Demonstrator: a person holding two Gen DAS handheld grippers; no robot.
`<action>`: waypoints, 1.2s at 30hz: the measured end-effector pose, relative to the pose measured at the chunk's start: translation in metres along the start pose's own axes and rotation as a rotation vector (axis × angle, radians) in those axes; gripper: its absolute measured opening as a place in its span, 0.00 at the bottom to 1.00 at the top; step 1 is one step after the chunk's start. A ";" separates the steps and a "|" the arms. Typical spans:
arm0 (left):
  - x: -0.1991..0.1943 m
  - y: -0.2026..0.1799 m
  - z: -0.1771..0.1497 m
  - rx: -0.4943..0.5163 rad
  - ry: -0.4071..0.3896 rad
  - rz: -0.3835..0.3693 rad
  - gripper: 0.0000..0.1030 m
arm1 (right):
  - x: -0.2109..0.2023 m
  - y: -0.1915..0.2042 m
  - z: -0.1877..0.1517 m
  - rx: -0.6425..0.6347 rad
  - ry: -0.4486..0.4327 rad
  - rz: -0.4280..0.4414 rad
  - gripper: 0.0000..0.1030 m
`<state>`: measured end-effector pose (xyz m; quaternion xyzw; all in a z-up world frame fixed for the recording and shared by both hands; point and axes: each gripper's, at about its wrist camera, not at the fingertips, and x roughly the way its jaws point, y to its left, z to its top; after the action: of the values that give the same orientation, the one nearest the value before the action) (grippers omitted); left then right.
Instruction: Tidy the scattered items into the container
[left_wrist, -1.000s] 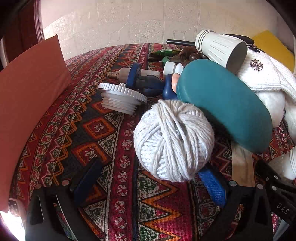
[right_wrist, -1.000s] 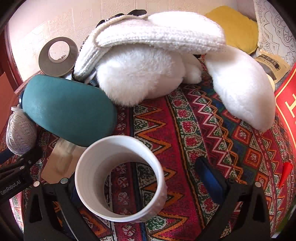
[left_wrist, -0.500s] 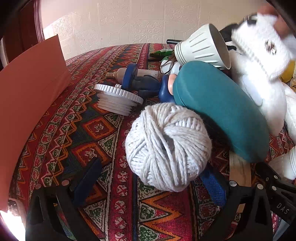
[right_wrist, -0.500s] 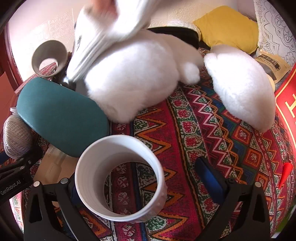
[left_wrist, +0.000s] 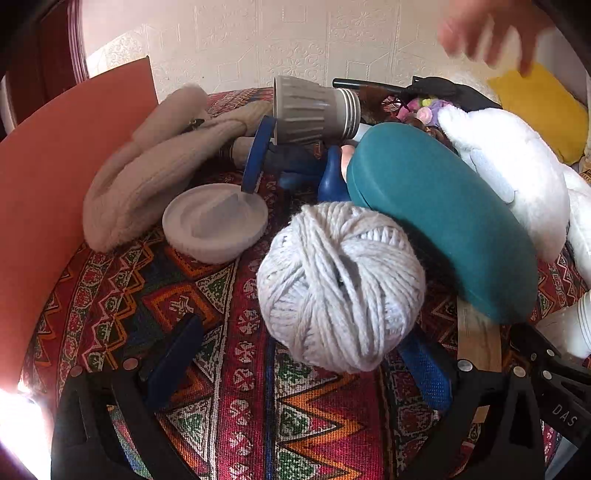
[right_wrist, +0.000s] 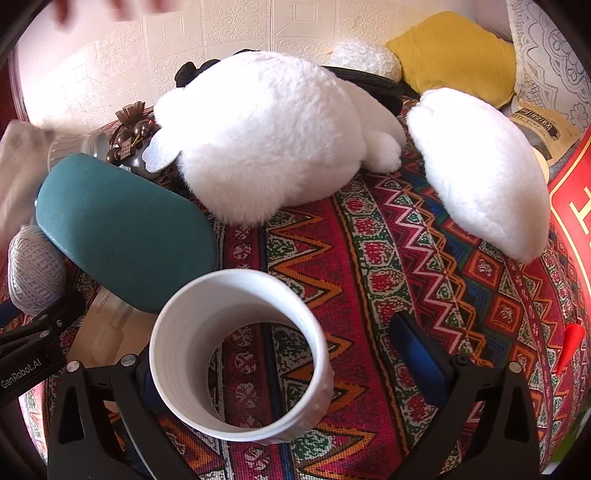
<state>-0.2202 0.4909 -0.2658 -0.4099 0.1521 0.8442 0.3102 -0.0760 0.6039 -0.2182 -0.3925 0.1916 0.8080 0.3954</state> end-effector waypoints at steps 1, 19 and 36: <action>0.000 0.000 0.000 0.000 -0.001 0.001 1.00 | 0.001 0.000 -0.001 0.000 0.000 0.000 0.99; 0.001 -0.001 0.002 0.000 0.001 0.001 1.00 | -0.029 0.007 0.013 -0.034 -0.001 0.019 0.99; 0.000 -0.002 0.001 0.000 0.001 0.001 1.00 | -0.037 0.008 0.023 -0.032 -0.003 0.018 0.99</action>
<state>-0.2202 0.4930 -0.2653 -0.4100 0.1525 0.8441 0.3099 -0.0797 0.5951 -0.1744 -0.3956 0.1816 0.8153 0.3819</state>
